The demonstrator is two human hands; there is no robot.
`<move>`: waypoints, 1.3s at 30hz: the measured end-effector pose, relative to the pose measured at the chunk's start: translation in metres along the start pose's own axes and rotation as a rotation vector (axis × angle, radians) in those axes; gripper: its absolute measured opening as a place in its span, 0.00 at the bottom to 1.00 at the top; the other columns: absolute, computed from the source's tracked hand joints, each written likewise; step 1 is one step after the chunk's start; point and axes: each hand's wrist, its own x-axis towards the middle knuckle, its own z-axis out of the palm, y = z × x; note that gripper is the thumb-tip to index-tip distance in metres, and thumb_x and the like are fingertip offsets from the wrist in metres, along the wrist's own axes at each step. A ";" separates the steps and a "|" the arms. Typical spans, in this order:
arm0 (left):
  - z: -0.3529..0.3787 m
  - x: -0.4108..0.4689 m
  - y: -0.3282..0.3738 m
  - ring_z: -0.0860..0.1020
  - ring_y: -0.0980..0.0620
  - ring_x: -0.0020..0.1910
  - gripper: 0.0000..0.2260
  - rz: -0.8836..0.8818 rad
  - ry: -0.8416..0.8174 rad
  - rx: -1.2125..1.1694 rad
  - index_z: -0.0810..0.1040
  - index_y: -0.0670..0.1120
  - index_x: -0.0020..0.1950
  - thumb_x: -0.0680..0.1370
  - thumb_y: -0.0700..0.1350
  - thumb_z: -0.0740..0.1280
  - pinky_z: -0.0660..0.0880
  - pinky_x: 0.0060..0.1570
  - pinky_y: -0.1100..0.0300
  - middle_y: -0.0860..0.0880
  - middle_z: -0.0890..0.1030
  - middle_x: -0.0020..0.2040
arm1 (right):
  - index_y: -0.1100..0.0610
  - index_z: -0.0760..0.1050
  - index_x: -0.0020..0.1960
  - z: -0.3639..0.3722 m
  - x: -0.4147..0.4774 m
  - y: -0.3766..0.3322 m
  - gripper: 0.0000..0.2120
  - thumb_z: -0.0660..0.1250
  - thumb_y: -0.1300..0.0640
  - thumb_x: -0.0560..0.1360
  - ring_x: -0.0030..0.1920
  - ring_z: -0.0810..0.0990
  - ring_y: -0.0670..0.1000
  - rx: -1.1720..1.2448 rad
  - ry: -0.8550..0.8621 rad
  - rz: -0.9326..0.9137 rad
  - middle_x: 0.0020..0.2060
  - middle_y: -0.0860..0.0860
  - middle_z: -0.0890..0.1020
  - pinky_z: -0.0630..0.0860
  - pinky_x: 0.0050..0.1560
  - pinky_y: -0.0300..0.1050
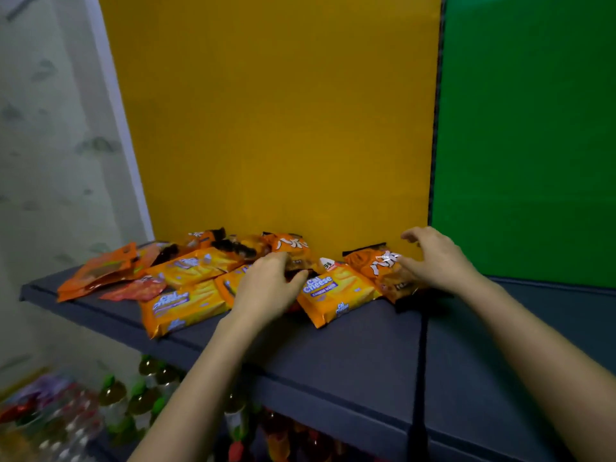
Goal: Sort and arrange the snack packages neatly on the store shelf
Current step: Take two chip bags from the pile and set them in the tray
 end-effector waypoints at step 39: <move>0.071 0.134 -0.043 0.75 0.44 0.58 0.46 -0.455 -0.254 -0.995 0.56 0.38 0.67 0.59 0.41 0.81 0.76 0.56 0.47 0.44 0.74 0.59 | 0.56 0.77 0.49 0.038 0.043 0.005 0.11 0.73 0.54 0.69 0.31 0.84 0.48 0.701 -0.263 0.488 0.40 0.53 0.85 0.79 0.30 0.37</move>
